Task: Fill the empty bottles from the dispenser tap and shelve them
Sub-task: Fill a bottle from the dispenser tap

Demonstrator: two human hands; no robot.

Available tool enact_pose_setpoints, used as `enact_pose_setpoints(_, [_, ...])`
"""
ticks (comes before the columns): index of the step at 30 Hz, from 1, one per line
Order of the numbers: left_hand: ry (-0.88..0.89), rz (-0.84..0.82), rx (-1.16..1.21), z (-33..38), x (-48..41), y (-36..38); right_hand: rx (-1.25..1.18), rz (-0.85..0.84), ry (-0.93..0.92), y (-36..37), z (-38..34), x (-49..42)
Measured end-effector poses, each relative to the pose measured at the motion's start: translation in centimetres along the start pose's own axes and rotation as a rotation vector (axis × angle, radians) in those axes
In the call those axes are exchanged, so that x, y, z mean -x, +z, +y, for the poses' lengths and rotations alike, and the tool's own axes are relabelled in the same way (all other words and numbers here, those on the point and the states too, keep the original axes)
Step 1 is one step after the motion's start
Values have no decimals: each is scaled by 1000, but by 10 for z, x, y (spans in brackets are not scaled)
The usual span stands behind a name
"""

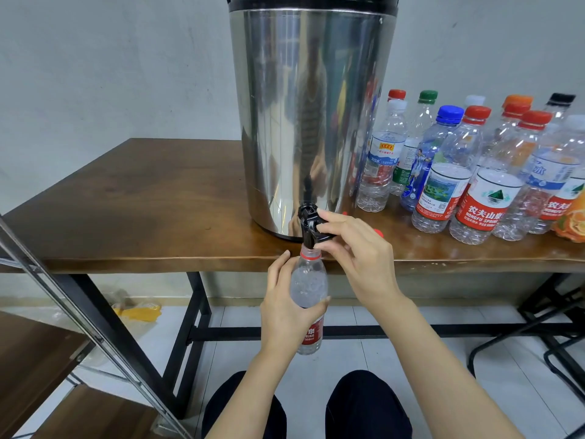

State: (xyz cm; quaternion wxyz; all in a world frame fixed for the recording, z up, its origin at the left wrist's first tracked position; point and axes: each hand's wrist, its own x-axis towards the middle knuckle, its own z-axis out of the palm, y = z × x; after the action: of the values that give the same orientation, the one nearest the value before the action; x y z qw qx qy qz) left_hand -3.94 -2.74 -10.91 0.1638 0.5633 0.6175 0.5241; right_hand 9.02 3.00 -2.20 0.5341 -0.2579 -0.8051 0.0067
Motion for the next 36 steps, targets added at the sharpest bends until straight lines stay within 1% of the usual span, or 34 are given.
enact_pose_setpoints(4, [1, -10, 2, 0, 0, 0, 21, 26, -76, 0, 1, -4])
enact_pose_setpoints(8, [-2, -11, 8, 1, 0, 0, 61, 29, -110, 2, 5, -5])
enact_pose_setpoints(12, [2, -15, 18, 1, 0, 0, 63, 117, -137, 4, -3, -19])
enact_pose_setpoints(13, [1, -18, 19, 1, 0, 0, 96, 129, -145, 5, -7, -30])
enact_pose_setpoints(14, [-2, -21, 19, 2, 0, 0, 139, 135, -127, 8, -11, -40])
enact_pose_setpoints(15, [-7, -26, 22, 2, 0, 0, 171, 134, -69, 12, -14, -49])
enact_pose_setpoints(17, [-16, -37, 36, 2, 1, -1, 172, 124, 100, 19, -17, -60])
enact_pose_setpoints(18, [-19, -42, 40, 2, 1, -2, 169, 122, 148, 21, -16, -60])
enact_pose_setpoints(21, [-21, -51, 44, 4, 0, -3, 163, 88, 182, 20, -15, -57])
enact_pose_setpoints(24, [-13, -47, 44, 4, 1, -4, 35, -1, 227, 10, -14, -55])
enact_pose_setpoints(25, [-7, -46, 45, 4, 2, -4, 15, 4, 237, 7, -11, -51])
enact_pose_setpoints(26, [-5, -48, 48, 2, 2, -4, 27, 26, 254, 4, -5, -45])
enact_pose_setpoints(28, [-17, -62, 57, -1, 4, -5, 145, 53, 334, -2, 13, -32])
enact_pose_setpoints(29, [-26, -73, 55, -2, 5, -5, 233, 21, 402, -5, 24, -25])
enact_pose_setpoints(30, [-35, -87, 49, -2, 7, -5, 329, -49, 480, -8, 36, -19])
enact_pose_setpoints(32, [-48, -114, 33, 0, 11, -6, 480, -262, 612, -11, 56, -9])
enact_pose_setpoints(34, [-60, -126, 25, 2, 16, -8, 533, -458, 687, -14, 66, -4])
enact_pose_setpoints(36, [-70, -121, 14, 3, 21, -11, 566, -561, 696, -15, 70, -1])
